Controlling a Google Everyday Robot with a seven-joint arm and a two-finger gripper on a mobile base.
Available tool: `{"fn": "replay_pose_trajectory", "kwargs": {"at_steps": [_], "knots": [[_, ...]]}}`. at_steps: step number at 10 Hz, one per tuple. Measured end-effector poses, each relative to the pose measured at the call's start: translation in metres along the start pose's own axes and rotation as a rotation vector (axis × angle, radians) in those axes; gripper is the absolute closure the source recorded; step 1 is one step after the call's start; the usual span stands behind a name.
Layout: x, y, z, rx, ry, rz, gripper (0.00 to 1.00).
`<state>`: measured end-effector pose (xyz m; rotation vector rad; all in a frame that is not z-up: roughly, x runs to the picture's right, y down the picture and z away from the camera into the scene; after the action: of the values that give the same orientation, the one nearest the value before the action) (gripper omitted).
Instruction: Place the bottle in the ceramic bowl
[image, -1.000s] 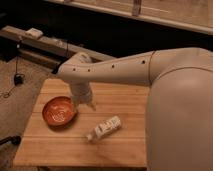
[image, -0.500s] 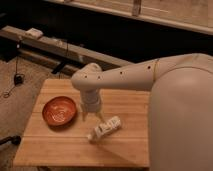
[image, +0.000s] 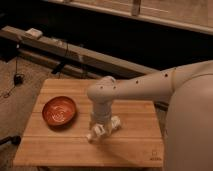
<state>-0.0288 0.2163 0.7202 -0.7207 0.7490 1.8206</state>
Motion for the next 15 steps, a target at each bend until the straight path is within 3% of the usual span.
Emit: {"fn": "replay_pose_trajectory", "kwargs": {"at_steps": [2, 4, 8, 15], "knots": [[-0.007, -0.006, 0.007, -0.099, -0.014, 0.053, 0.35], [-0.022, 0.000, 0.015, -0.123, -0.024, 0.080, 0.35], [-0.054, 0.018, 0.027, -0.105, -0.042, 0.072, 0.35], [-0.058, 0.013, 0.050, -0.031, -0.025, 0.044, 0.35]]}}
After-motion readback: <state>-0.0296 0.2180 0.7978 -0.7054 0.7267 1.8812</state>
